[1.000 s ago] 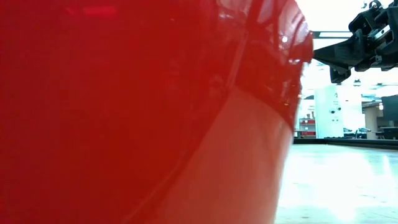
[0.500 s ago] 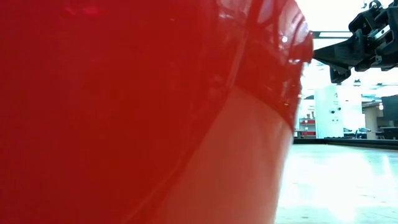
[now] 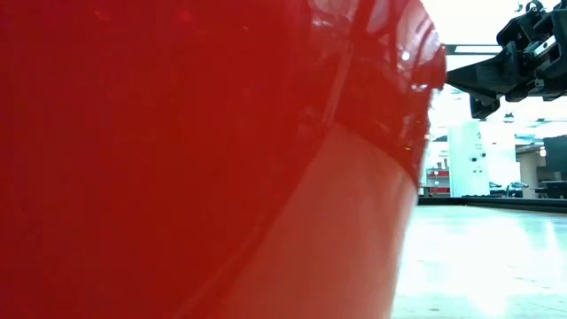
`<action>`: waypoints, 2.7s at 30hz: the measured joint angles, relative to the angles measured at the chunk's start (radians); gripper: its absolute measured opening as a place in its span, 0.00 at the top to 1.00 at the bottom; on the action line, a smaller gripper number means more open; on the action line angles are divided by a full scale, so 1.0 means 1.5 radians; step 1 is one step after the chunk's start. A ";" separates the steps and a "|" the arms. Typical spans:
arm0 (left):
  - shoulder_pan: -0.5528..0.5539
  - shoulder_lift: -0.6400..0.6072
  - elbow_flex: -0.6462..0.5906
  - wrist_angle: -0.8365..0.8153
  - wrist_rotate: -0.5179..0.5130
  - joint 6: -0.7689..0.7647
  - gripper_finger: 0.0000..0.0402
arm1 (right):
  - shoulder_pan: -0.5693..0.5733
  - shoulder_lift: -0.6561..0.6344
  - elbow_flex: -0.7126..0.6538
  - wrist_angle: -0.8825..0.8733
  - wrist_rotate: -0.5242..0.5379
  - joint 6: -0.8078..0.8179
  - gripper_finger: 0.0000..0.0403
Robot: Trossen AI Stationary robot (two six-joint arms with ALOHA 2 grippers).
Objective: Nest bowls inside each other
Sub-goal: Stack the green bowl on the green bowl
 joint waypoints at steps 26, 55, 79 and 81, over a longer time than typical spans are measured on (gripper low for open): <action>-0.126 0.000 0.003 -0.011 0.002 0.028 1.00 | 0.000 0.000 0.000 0.000 0.000 0.000 0.92; -0.200 0.029 0.001 0.081 -0.027 0.100 1.00 | 0.000 0.000 0.000 0.000 0.000 0.000 0.92; -0.207 0.093 -0.004 0.088 -0.029 0.075 1.00 | 0.000 0.000 0.000 0.000 0.000 0.000 0.92; -0.207 0.096 -0.004 0.089 -0.029 0.075 1.00 | 0.000 0.000 0.000 0.000 0.000 0.001 0.92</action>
